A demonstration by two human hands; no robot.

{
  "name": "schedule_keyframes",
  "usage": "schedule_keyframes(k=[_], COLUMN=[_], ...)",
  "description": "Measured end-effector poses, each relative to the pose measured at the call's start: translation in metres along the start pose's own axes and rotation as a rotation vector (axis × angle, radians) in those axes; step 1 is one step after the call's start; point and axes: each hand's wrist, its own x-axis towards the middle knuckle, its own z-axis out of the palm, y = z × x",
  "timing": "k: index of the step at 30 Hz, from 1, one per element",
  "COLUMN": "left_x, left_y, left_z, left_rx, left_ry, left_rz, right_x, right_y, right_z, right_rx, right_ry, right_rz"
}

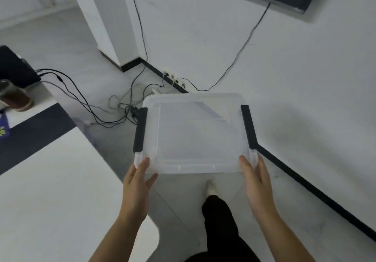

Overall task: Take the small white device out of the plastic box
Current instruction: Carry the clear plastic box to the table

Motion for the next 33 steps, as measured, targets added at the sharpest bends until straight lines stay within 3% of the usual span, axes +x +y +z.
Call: schedule_keyframes(k=[5, 8, 17, 24, 33], left_x=[0.081, 0.107, 0.147, 0.203, 0.241], left_y=[0.044, 0.073, 0.083, 0.088, 0.101], left_z=[0.007, -0.006, -0.084, -0.168, -0.217], left_rx=[-0.134, -0.195, -0.539, -0.671, -0.696], left_ry=[0.316, 0.501, 0.983, 1.092, 1.346], left_rz=[0.023, 0.079, 0.14, 0.097, 0.094], right_x=[0.132, 0.183, 0.203, 0.166, 0.119], right_y=[-0.033, -0.07, -0.109, -0.084, -0.071], right_z=[0.114, 0.199, 0.457, 0.625, 0.766], right_rx=[-0.167, -0.266, -0.53, -0.719, -0.899], right_ry=[-0.345, -0.611, -1.289, -1.537, -1.828], right_rz=[0.071, 0.014, -0.18, -0.207, -0.57])
